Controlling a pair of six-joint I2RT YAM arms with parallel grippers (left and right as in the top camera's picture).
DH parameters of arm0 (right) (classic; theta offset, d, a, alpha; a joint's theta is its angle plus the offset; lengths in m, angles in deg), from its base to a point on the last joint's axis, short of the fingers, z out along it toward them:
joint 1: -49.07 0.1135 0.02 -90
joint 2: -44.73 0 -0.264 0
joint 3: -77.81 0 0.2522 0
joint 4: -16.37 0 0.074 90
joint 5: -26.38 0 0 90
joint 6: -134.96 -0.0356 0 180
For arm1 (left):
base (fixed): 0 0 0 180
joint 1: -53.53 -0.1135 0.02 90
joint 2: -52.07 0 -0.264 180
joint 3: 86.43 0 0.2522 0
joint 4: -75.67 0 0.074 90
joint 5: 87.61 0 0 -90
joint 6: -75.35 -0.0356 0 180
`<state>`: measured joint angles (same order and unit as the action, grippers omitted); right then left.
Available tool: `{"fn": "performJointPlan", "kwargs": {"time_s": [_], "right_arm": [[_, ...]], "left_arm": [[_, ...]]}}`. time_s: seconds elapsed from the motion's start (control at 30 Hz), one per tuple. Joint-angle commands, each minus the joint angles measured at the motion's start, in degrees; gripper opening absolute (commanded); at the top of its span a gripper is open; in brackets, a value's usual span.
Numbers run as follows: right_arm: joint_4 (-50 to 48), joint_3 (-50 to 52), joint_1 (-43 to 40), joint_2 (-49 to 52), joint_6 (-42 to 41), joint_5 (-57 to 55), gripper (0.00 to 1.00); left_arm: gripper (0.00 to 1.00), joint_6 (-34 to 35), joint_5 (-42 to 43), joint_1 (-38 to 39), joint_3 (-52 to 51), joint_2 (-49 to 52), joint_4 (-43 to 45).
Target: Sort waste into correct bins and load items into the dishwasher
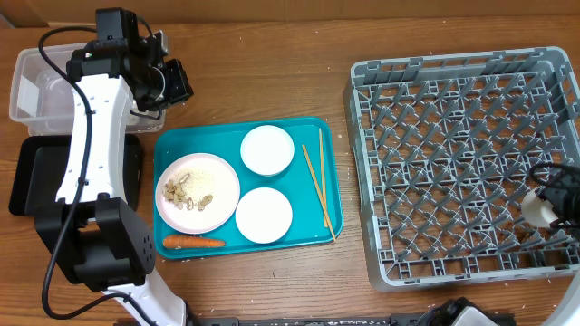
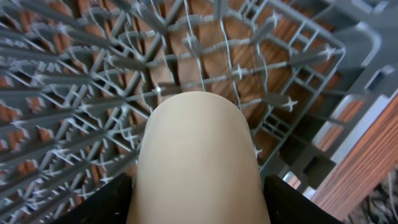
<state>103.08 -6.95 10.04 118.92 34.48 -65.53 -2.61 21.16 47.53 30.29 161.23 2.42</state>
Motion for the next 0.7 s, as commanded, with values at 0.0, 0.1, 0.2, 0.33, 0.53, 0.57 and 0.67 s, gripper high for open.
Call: {"fn": "performJointPlan", "kwargs": {"time_s": [0.0, 0.1, 0.2, 0.33, 0.53, 0.57, 0.67], "right_arm": [[0.0, -1.0, -0.2, 2.8, -0.2, -0.6, 0.41], [-0.1, -1.0, -0.2, 5.4, -0.2, -0.6, 0.46], [-0.1, -1.0, -0.2, 8.5, -0.2, -1.8, 0.52], [-2.1, -1.0, -0.2, 11.0, -0.2, -4.1, 0.59], [-5.4, -1.0, -0.2, 11.4, 0.0, -4.1, 0.84], [-5.5, -1.0, -0.2, 11.4, 0.0, -4.1, 0.84], [-6.6, -1.0, -0.2, 11.4, 0.0, -5.7, 0.81]], "left_arm": [[0.17, 0.9, -1.0, 0.5, 1.2, -0.5, 1.1], [0.17, 0.9, -1.0, 0.5, 1.2, -0.5, 1.1], [0.18, 0.9, -0.9, 0.5, 1.2, -0.5, 0.9], [0.19, 0.9, -1.0, 0.6, 1.2, -0.5, 0.1], [0.25, 0.9, -1.2, 0.8, 1.2, -1.2, -1.6], [0.25, 0.9, -1.4, 0.8, 1.2, -1.4, -1.8], [0.25, 0.9, -2.9, 0.8, 1.2, -3.2, -2.5]]}}
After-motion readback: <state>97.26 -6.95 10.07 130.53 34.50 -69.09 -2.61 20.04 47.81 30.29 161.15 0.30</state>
